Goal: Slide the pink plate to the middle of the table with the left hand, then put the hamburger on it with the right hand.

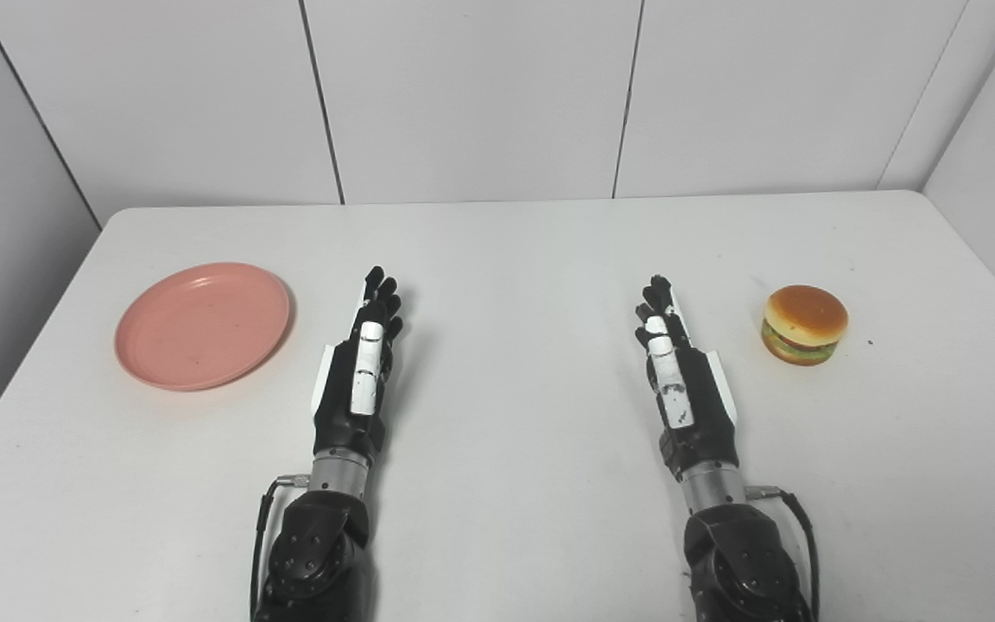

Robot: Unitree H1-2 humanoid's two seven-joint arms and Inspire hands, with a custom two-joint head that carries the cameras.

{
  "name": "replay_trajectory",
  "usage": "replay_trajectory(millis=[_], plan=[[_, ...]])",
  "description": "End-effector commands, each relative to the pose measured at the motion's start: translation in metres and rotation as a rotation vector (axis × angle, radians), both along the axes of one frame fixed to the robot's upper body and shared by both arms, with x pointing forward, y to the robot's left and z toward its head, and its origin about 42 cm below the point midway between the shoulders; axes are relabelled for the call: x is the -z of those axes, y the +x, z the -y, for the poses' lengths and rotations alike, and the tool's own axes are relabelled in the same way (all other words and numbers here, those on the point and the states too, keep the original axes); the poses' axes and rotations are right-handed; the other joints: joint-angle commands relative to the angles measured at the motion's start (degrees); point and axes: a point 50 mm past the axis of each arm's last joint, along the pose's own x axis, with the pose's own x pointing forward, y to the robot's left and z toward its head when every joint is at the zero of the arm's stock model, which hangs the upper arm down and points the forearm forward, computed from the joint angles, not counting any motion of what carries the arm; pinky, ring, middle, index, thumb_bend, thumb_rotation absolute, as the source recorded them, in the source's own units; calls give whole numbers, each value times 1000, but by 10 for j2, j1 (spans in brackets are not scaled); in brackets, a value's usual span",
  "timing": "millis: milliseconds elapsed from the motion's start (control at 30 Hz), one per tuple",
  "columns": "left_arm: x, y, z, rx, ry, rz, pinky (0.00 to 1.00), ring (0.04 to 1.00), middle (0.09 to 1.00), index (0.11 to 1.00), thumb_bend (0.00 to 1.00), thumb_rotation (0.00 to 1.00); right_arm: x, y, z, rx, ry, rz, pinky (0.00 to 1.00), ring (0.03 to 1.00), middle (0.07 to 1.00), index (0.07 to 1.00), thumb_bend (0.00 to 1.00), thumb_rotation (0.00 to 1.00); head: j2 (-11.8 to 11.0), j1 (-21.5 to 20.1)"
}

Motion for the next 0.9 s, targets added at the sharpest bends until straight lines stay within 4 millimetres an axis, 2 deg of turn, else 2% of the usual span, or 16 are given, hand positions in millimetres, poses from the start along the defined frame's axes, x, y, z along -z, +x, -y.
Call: replay_trajectory(millis=[0,367,867], plan=[[2,-2,-1,-13,16,12,1000,1000,1000,1000,735,1000,-20,6,-7,-22,9,70,994,983,1000,1000,549,931,1,1],[2,-3,1,-17,6,14,1000,1000,1000,1000,715,1000,-19,5,-8,-28,25,71,1000,985,1000,1000,572,928,0,1],[3,-3,0,-2,1,8,1000,1000,1000,1000,727,1000,-20,6,-8,-25,19,74,1000,987,1000,1000,553,925,1,0]])
